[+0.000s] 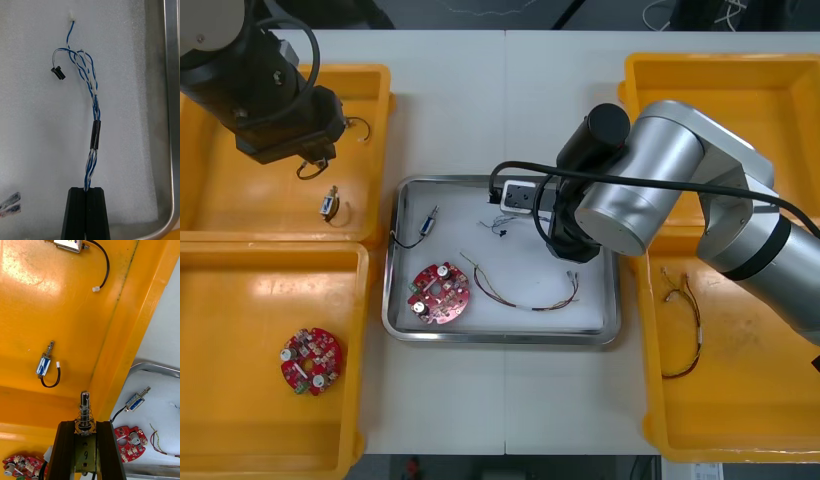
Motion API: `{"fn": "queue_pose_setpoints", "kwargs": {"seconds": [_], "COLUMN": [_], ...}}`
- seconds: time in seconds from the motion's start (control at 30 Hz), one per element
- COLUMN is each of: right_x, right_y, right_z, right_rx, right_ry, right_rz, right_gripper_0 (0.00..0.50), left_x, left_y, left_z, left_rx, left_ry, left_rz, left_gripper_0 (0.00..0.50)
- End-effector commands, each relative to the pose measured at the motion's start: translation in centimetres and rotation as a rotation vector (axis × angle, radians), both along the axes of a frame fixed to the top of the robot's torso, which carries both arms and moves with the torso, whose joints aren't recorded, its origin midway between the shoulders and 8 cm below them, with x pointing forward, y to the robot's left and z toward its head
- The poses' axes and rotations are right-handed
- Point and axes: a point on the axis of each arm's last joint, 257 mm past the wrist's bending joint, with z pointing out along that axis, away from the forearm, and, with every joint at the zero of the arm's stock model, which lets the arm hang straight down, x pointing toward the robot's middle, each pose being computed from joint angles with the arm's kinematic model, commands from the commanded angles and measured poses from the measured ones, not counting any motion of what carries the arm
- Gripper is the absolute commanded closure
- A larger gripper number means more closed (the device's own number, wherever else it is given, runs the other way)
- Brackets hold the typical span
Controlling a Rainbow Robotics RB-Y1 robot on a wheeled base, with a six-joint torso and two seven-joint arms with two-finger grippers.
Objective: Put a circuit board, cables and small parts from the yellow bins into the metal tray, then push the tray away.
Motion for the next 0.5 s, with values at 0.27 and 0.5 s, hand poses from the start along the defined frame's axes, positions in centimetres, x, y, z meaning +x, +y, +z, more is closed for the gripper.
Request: {"fn": "queue_pose_setpoints", "kwargs": {"seconds": [0.27,0.5], "right_x": [-0.51,-0.33], "right_y": [-0.78,-0.87], "right_z": [-1.98,-1.78], "right_rx": [-0.025,-0.033], "right_ry": [0.016,0.003], "right_rz": [0.04,0.048], "right_gripper_0": [0.425,0.0], "left_x": [-0.01,-0.02], "left_y": [0.89,0.87], "left_z": [1.51,1.48], "left_rx": [0.023,0.022], "left_ry": [-0.041,-0.04], "left_rz": [-0.051,-0.048], "left_gripper_0": [0.5,0.499]}}
